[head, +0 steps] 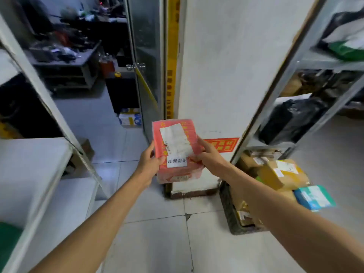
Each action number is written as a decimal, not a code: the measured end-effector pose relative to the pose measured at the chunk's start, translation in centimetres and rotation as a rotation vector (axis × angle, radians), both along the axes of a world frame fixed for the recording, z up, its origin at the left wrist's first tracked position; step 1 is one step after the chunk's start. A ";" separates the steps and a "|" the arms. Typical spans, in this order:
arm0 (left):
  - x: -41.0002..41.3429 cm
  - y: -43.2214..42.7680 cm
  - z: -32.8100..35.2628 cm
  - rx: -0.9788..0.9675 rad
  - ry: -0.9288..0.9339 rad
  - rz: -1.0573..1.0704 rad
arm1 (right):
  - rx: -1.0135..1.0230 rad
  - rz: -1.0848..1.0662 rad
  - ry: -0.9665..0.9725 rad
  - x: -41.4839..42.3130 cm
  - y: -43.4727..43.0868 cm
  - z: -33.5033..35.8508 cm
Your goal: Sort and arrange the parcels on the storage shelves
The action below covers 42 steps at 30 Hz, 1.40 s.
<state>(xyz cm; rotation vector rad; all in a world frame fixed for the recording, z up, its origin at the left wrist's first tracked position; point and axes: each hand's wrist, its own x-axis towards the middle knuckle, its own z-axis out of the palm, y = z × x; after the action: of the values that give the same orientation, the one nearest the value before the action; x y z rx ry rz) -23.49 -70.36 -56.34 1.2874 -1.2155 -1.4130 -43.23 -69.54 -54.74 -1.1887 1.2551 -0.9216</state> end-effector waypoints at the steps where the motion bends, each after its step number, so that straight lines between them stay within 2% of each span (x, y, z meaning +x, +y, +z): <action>1: -2.7 0.3 0.4 0.014 0.011 -0.062 | -0.002 -0.070 0.014 -2.6 1.5 0.4; 4: -10.3 1.1 0.3 0.061 0.022 -0.231 | 0.029 -0.227 0.012 -9.5 6.6 1.6; 9: -20.5 2.4 0.3 0.021 -0.032 -0.499 | 0.102 -0.481 0.050 -18.0 12.2 1.3; 11: -23.8 2.0 0.2 0.012 -0.046 -0.600 | 0.159 -0.605 0.031 -20.3 13.0 0.7; 16: -31.1 -0.8 -0.3 0.031 -0.069 -0.813 | 0.141 -0.868 -0.043 -24.4 13.3 -0.7; 23: -39.8 -4.3 -1.1 0.049 -0.090 -1.072 | 0.111 -1.038 -0.114 -29.8 12.6 -2.0; 28: -47.4 -7.1 -3.5 0.049 -0.151 -1.175 | 0.148 -1.116 -0.123 -35.5 11.2 -4.4; 32: -52.9 -9.5 -5.4 0.141 -0.157 -1.137 | 0.147 -1.140 -0.105 -40.7 8.2 -6.3; 42: -64.7 -18.7 -11.2 0.236 -0.255 -1.113 | 0.220 -1.277 -0.261 -51.1 -1.3 -14.0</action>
<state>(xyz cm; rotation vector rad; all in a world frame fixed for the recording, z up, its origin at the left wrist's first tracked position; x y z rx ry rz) -88.14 -89.08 -67.56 0.9455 -2.1675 -2.2415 -94.32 -70.86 -68.75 0.0574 1.8126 -1.6928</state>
